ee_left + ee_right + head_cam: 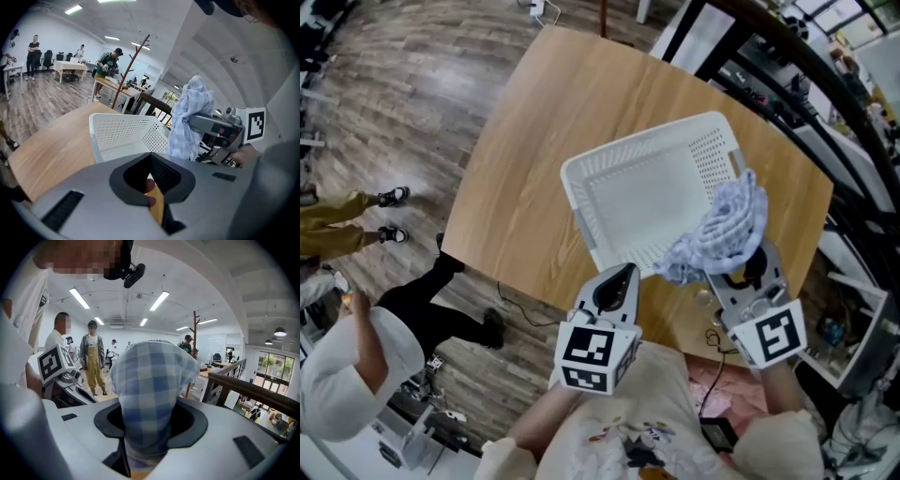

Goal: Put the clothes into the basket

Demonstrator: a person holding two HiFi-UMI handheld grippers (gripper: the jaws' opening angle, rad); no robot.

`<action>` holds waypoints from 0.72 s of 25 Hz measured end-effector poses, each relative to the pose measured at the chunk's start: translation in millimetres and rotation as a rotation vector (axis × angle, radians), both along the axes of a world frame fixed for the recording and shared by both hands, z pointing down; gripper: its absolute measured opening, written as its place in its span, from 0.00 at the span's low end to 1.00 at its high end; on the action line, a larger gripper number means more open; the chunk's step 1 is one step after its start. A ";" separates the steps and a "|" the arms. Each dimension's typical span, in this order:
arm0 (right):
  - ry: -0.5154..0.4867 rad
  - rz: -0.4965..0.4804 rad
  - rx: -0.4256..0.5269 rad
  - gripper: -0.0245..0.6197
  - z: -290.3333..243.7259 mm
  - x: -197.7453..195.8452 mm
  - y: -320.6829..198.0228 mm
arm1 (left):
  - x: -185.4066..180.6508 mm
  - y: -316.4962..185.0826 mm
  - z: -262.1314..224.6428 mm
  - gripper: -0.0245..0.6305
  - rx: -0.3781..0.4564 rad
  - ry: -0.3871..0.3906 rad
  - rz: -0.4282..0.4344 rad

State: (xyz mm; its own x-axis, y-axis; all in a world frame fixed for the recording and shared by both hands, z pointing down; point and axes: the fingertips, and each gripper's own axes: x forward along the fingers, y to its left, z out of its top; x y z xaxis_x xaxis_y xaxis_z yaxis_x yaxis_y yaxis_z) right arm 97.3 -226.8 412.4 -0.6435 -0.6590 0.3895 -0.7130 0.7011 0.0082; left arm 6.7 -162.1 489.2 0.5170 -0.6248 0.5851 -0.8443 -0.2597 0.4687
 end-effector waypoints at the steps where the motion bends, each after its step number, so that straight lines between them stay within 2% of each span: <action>1: 0.013 -0.011 0.002 0.37 2.4 -0.7 -3.7 | 0.0 -2.6 2.4 0.03 -0.005 -0.001 -0.002; 11: 0.133 -0.149 0.008 0.36 28.1 -13.9 -34.3 | -1.3 -22.2 26.5 0.03 -0.047 -0.003 -0.031; 14: 0.226 -0.271 0.003 0.36 48.3 -19.7 -38.3 | 0.8 -29.0 34.9 0.03 -0.063 -0.005 -0.035; 18: 0.341 -0.385 -0.041 0.36 75.1 -26.1 -38.6 | 5.0 -34.7 42.8 0.03 -0.088 -0.009 -0.034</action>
